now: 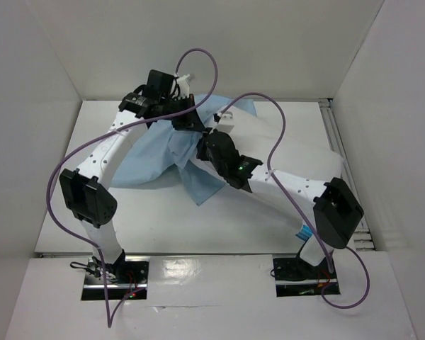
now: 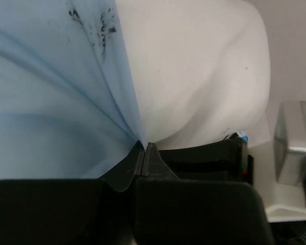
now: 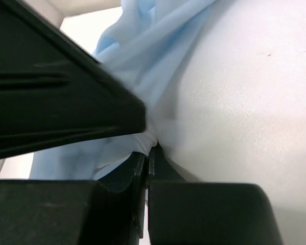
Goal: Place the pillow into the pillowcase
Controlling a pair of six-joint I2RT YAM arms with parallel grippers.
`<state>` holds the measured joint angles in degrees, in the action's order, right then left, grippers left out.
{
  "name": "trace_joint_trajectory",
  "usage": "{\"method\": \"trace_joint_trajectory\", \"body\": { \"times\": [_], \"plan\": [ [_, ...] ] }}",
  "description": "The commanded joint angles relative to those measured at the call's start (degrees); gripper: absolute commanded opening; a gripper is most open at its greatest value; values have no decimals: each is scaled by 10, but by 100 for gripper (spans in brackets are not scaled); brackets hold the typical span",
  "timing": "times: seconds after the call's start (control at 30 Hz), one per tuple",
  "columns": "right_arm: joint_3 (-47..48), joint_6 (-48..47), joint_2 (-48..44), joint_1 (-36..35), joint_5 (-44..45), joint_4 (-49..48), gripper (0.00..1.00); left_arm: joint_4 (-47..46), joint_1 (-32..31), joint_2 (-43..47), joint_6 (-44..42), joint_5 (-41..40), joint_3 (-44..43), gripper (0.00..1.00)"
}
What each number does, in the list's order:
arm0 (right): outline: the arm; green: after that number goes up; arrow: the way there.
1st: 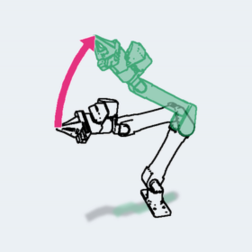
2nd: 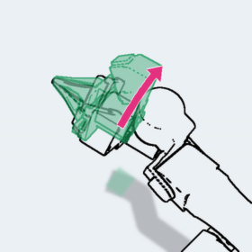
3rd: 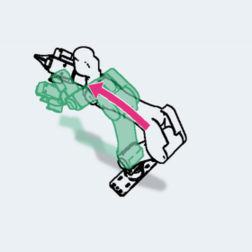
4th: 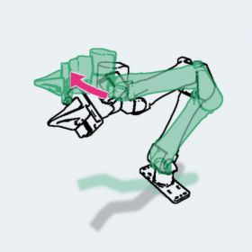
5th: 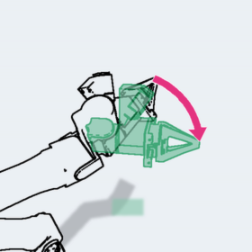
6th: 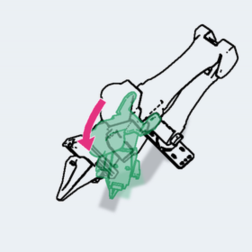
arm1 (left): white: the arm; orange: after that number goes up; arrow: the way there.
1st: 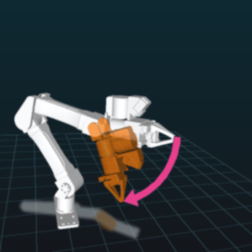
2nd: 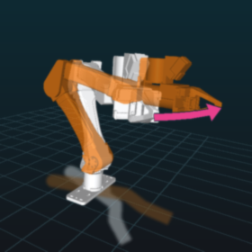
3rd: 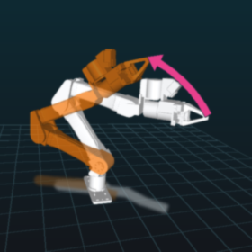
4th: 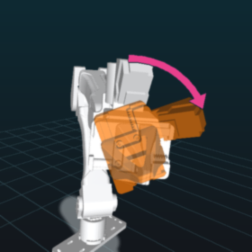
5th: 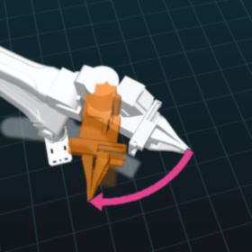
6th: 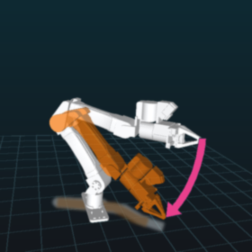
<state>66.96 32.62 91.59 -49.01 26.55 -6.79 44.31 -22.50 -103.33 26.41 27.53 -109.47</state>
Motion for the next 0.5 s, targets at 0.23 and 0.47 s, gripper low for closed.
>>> {"method": "trace_joint_trajectory", "body": {
  "times": [0.23, 0.47],
  "plan": [
    [14, -2, -23, 9, 13, -40, 83, 4, 41, -27, 32, 37, -60, 0],
    [-36, -40, -201, 9, 51, 82, 89, -7, 47, -52, 27, 49, -55, 0]
  ]
}}
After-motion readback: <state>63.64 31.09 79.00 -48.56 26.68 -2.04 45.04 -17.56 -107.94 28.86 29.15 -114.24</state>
